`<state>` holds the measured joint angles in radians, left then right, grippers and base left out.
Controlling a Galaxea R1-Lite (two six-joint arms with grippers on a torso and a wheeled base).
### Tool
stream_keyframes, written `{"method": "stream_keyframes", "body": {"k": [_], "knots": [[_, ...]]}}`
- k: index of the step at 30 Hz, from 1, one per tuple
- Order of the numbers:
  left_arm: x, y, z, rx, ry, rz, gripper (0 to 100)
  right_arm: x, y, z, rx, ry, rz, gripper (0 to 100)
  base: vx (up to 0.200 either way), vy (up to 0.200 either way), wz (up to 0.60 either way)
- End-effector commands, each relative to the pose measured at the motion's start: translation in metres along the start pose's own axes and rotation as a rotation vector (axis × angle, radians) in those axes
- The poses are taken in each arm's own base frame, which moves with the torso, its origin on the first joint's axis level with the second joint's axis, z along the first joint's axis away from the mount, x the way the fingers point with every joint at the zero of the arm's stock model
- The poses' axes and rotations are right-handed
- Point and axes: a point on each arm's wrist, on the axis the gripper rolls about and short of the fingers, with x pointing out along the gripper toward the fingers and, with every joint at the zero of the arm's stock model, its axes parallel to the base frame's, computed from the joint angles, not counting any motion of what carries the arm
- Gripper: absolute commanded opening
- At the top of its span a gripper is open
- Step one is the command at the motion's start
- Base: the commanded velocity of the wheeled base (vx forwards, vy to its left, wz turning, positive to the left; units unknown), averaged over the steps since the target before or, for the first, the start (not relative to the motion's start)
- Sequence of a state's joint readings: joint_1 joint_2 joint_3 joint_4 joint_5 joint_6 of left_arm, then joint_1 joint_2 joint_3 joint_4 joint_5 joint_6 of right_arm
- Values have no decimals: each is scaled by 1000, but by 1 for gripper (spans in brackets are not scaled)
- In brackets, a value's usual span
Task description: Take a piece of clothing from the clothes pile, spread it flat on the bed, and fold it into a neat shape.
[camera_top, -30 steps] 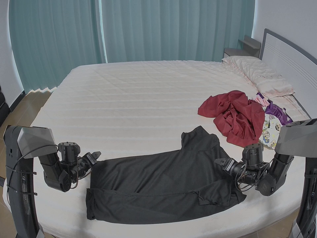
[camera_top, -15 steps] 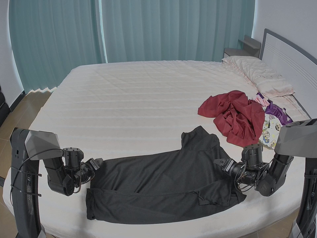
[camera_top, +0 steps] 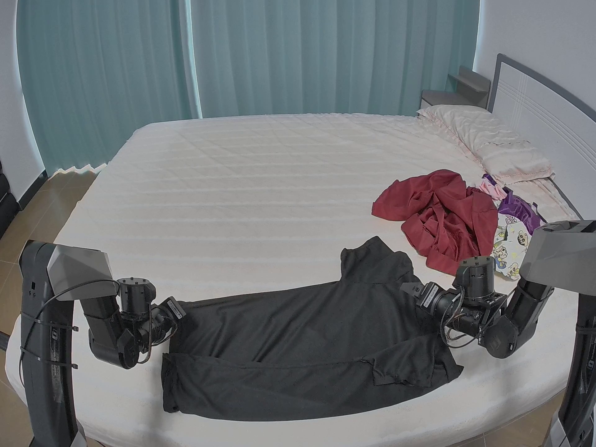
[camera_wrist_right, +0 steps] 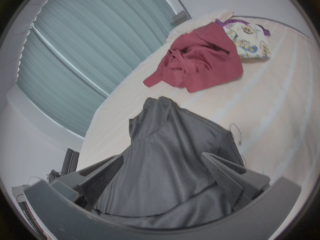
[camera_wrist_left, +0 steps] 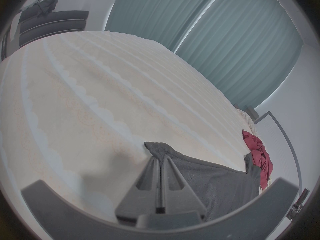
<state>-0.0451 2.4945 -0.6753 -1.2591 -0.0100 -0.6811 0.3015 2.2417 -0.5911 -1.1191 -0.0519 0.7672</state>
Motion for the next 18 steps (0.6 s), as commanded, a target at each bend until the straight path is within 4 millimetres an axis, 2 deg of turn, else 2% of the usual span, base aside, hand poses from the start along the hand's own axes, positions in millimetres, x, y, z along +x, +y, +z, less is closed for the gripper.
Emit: {"method": "stream_keyframes", "body": {"k": [1,3,4,5,7,13,18], "knots": [[0,1,2,-7,-4,2,0,21,7,10,-23,-26,33,100,0,0,0],[-1,0,4,-15,-15,-4,0,34,10,15,-39,-28,39,100,0,0,0],[-1,0,4,-15,-15,-4,0,34,10,15,-39,-28,39,100,0,0,0],[-4,-4,11,-25,-41,-22,0,45,11,21,-54,-30,28,100,0,0,0],[-7,-6,14,-39,-50,-28,0,54,13,28,-82,-31,23,100,0,0,0],[-11,-5,12,-54,-42,-22,0,77,21,49,-176,-15,16,100,0,0,0],[-13,-4,11,-55,-35,-18,0,96,13,69,-252,-30,-14,100,0,0,0]]}}
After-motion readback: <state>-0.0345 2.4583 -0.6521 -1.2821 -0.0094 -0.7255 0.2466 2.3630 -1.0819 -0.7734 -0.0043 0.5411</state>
